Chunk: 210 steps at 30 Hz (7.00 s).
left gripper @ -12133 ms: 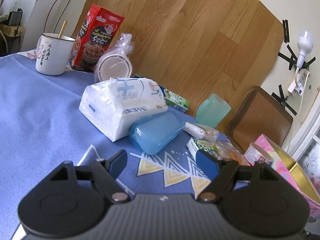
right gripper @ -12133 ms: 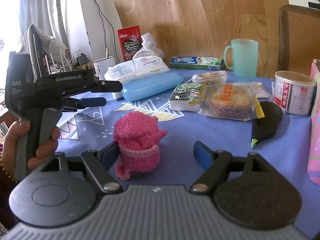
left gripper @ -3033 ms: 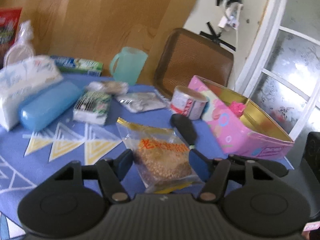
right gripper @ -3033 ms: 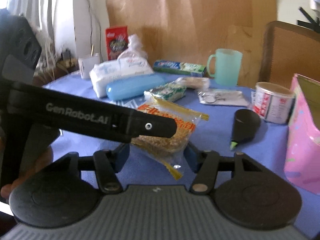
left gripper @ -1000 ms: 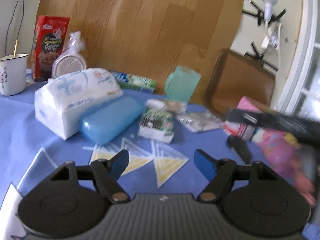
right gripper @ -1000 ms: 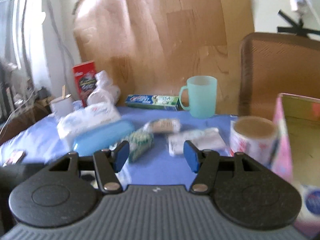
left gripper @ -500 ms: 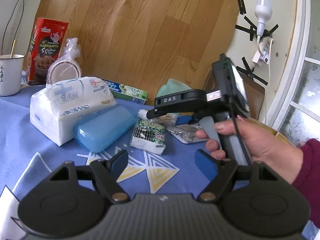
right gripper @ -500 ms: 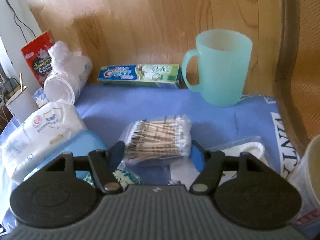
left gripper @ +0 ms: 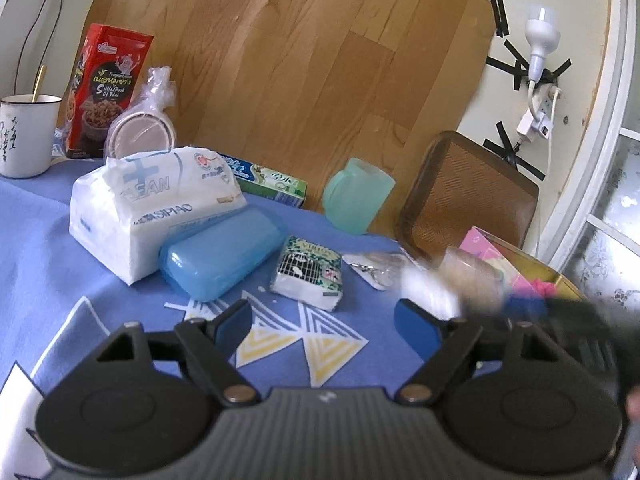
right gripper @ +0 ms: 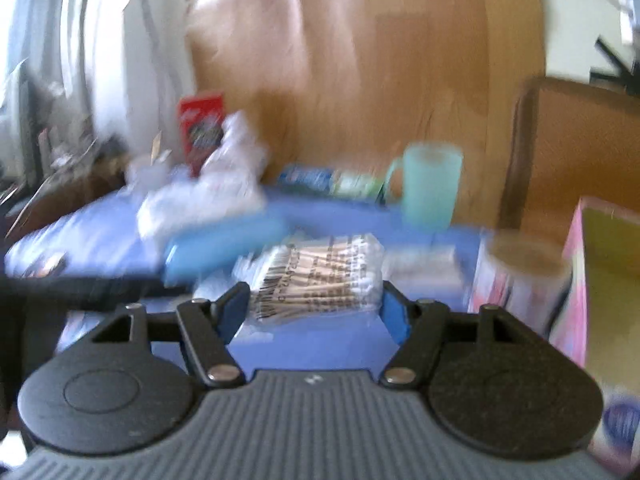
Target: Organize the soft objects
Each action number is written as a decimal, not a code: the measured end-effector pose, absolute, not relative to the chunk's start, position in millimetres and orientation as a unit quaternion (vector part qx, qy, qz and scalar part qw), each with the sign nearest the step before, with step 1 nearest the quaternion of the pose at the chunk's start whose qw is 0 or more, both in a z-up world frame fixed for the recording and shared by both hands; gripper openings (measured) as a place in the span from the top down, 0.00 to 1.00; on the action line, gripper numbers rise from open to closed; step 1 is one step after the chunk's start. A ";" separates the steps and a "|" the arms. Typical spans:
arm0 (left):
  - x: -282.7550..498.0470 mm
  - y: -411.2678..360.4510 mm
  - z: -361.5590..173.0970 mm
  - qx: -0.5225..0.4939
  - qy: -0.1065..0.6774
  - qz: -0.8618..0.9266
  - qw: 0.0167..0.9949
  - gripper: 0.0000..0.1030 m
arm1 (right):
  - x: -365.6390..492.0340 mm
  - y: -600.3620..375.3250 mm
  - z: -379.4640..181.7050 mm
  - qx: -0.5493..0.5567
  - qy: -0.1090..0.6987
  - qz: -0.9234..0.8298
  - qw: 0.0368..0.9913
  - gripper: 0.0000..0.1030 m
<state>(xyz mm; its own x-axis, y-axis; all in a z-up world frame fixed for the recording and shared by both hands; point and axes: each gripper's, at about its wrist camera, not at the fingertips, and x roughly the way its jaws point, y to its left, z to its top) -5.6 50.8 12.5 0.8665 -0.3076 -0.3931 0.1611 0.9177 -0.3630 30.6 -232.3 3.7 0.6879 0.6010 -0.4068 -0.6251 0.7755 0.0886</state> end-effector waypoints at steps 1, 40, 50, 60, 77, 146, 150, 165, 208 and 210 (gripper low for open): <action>-5.5 49.5 12.5 -0.157 0.229 -0.123 0.953 0.21 | 26.6 -236.7 -1.8 -0.028 0.223 0.350 0.909 0.31; -6.1 40.0 13.3 -0.133 0.238 -0.151 0.950 0.14 | 2.7 -229.3 -39.5 -0.051 0.255 0.392 0.883 0.07; -6.1 40.8 13.6 -0.137 0.238 -0.157 0.949 0.14 | 3.4 -229.3 -40.0 -0.051 0.255 0.393 0.882 0.06; -4.9 39.2 12.5 -0.134 0.239 -0.155 0.949 0.14 | 2.8 -229.8 -39.5 -0.051 0.254 0.393 0.882 0.06; -3.8 39.3 12.8 -0.132 0.242 -0.154 0.949 0.14 | 3.7 -230.8 -39.6 -0.047 0.253 0.392 0.883 0.06; 25.5 -44.7 46.8 -0.079 0.267 -0.156 0.948 0.31 | 26.6 -340.6 9.1 0.032 0.095 0.121 0.988 0.52; 15.4 6.0 32.4 -0.088 0.266 -0.100 0.955 0.31 | 36.8 -308.8 20.1 0.046 0.121 0.189 0.973 0.52; 3.7 44.8 11.0 -0.143 0.229 -0.108 0.957 0.25 | 194.6 -176.1 3.8 0.023 0.299 0.206 0.932 0.51; 2.4 -3.9 3.6 -0.133 0.330 -0.225 0.907 0.22 | -32.4 -219.6 -42.3 -0.052 0.263 0.366 0.891 0.13; -1.1 -11.3 3.2 -0.128 0.335 -0.236 0.903 0.23 | -27.1 -210.0 -42.7 -0.066 0.264 0.359 0.893 0.13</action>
<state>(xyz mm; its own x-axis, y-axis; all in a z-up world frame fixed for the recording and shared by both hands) -1.1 -11.3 3.2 0.6646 -0.5125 -0.5438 0.3411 0.8556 -0.3894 -27.1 -210.0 -42.7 0.6027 0.6060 -0.5191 -0.6759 0.7335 0.0717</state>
